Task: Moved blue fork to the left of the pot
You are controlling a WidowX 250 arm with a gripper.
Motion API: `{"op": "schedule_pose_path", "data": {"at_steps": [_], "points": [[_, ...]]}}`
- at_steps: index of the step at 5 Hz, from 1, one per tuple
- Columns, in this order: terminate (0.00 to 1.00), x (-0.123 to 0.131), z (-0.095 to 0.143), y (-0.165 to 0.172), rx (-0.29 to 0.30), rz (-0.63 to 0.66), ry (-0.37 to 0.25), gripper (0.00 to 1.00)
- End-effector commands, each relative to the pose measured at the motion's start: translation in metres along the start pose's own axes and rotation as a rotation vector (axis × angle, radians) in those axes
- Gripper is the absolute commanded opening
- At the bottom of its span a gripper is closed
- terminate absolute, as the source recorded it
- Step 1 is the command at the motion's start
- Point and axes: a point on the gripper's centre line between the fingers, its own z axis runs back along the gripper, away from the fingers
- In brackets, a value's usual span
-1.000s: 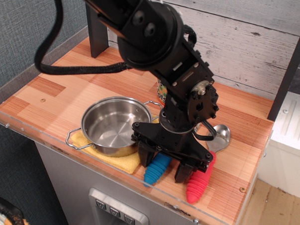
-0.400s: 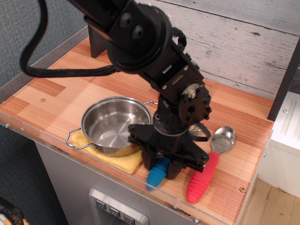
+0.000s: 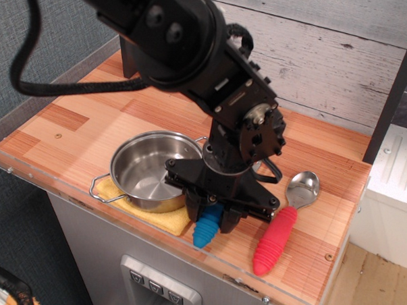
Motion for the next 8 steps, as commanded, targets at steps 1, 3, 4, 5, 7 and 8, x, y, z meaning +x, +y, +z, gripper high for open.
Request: {"op": "schedule_pose_path", "data": {"at_steps": [1, 3, 4, 5, 7, 8], "points": [[0.0, 0.019, 0.038, -0.001, -0.044, 0.015, -0.109, 0.0], [0.0, 0.004, 0.058, 0.046, -0.01, 0.065, -0.039, 0.0], [0.0, 0.0, 0.06, 0.076, 0.031, 0.073, 0.015, 0.0], [0.0, 0.0, 0.055, 0.109, 0.066, 0.085, 0.055, 0.0], [0.0, 0.013, 0.044, 0.163, 0.184, 0.069, 0.068, 0.0], [0.0, 0.021, 0.032, 0.18, 0.181, 0.032, 0.06, 0.0]]}}
